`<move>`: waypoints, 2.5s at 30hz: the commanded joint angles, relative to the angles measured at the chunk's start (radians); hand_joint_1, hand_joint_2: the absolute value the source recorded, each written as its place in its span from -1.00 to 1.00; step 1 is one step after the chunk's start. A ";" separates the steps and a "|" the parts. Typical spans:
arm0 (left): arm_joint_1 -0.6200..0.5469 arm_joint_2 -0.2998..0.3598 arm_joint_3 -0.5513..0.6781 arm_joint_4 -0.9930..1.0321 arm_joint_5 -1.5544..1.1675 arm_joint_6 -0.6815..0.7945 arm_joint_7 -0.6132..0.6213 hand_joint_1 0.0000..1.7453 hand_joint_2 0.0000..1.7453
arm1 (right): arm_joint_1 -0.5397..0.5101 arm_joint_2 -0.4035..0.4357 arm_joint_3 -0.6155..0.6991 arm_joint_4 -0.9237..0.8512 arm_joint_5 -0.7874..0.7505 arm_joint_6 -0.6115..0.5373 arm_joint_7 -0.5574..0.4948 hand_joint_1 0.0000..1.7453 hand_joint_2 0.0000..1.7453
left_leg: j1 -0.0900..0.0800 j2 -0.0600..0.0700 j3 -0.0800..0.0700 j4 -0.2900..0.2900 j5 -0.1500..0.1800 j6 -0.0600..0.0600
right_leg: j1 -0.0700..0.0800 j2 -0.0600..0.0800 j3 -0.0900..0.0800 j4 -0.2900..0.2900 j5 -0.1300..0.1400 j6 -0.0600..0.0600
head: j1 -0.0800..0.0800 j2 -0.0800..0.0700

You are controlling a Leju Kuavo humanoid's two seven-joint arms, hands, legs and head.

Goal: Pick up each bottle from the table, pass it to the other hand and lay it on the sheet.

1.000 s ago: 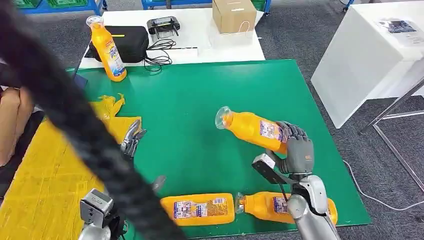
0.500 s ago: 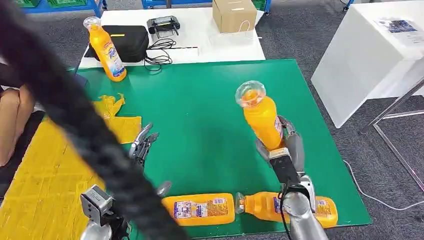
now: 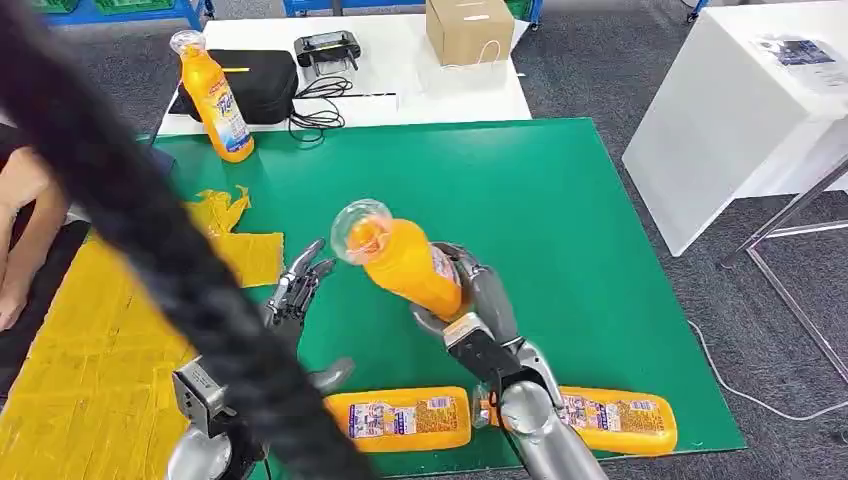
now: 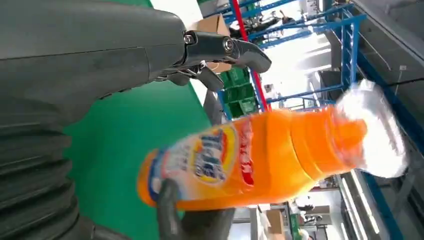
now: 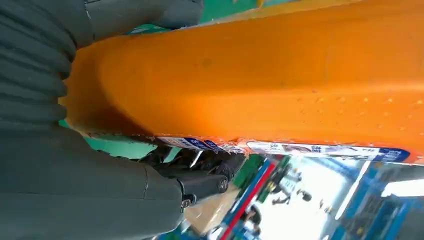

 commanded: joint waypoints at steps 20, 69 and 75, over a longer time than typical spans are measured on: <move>-0.050 -0.007 0.019 0.073 0.006 0.071 -0.017 -0.56 1.00 | -0.082 -0.018 0.290 0.128 0.116 -0.031 0.035 1.00 1.00 | 0.001 0.000 0.005 0.000 -0.002 -0.001 | 0.002 -0.001 0.005 -0.002 -0.001 -0.001 | 0.000 0.000; -0.500 0.301 -0.046 0.641 -1.125 0.293 0.404 1.00 1.00 | 0.081 -0.075 0.043 -0.287 0.083 -0.176 -0.044 -1.00 1.00 | 0.001 -0.003 0.003 0.000 0.000 -0.001 | 0.001 -0.004 0.003 0.000 -0.001 -0.001 | 0.000 0.000; -0.565 0.247 -0.103 0.906 -1.337 0.335 0.502 1.00 1.00 | 0.047 -0.075 0.074 -0.262 0.102 -0.141 -0.016 -1.00 1.00 | 0.001 -0.001 0.004 0.000 0.000 -0.001 | 0.001 -0.002 0.003 -0.001 -0.001 -0.001 | 0.000 0.000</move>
